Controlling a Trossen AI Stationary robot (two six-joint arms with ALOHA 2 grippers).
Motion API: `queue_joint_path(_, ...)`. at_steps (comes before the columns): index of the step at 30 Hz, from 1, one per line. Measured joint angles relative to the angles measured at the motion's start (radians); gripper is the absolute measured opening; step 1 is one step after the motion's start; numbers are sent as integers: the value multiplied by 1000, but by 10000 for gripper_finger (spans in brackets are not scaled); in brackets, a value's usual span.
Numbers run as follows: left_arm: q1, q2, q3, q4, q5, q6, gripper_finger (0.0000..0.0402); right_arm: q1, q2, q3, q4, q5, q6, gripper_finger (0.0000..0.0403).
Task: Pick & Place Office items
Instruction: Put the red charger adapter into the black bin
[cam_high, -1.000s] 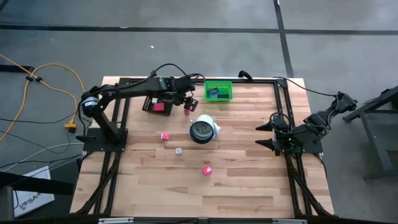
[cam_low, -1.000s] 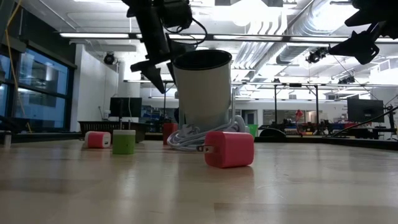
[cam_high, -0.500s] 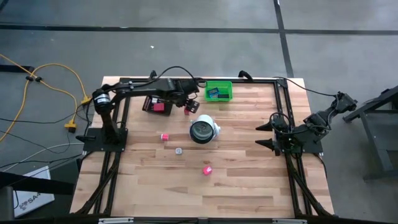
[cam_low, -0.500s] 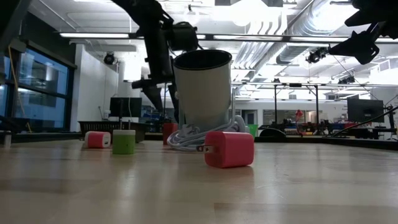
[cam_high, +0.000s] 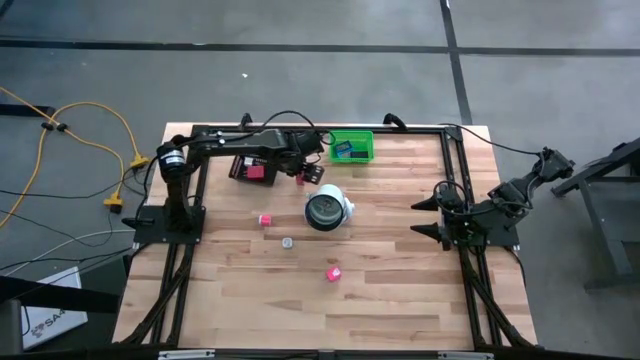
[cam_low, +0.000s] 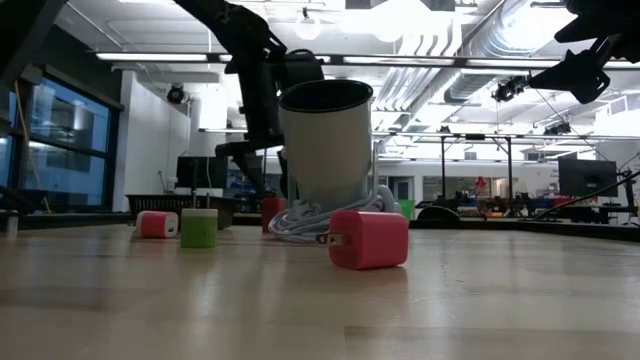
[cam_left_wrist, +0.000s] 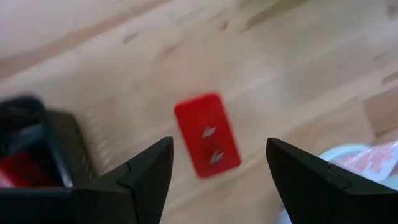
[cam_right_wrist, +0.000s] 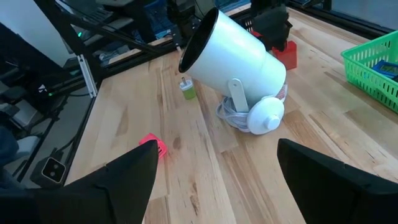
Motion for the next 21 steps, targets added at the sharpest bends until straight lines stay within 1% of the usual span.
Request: queue_joint_path(21,14,64,0,21,17,2,247,0,0,0,0,0,0,317)
